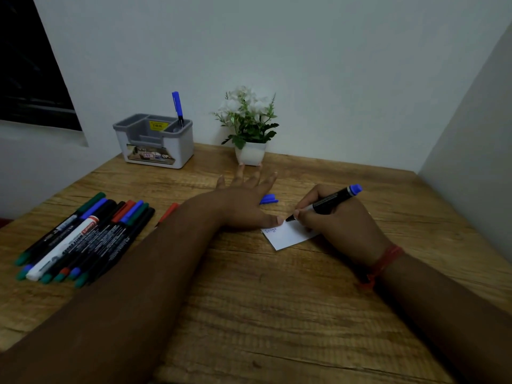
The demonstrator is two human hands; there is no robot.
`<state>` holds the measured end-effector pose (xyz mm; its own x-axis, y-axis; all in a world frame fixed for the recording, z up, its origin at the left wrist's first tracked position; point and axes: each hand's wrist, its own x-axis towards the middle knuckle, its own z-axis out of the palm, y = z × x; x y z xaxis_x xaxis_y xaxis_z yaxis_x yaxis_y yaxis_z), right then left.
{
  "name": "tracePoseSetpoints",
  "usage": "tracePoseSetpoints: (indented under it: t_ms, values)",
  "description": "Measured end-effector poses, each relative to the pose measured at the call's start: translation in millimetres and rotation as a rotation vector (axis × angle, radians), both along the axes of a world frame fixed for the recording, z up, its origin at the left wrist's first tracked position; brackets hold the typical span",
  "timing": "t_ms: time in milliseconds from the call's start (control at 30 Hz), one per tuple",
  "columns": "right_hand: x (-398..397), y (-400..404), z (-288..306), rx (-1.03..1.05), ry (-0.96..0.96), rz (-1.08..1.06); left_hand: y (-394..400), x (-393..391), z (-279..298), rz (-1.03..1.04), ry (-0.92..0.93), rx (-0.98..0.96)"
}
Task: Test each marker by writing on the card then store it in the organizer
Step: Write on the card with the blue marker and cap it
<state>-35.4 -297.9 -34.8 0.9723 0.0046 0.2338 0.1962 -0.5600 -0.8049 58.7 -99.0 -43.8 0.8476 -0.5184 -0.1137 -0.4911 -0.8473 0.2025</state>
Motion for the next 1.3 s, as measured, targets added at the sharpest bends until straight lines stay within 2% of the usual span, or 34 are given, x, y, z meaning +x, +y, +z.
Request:
tracePoseSetpoints:
  t_ms: [667, 833, 1300]
  values:
    - [-0.5, 0.9, -1.7, -0.074, -0.009, 0.022, -1.3, -0.1, 1.3, 0.005, 0.011, -0.008]
    - [1.9, -1.4, -2.4, -0.002, 0.014, 0.008, -1.3, 0.7, 0.8, 0.006, 0.018, -0.014]
    - [2.3, -1.9, -2.4, -0.033, 0.034, 0.003, -2.4, -0.2, 2.3, 0.004, 0.012, -0.008]
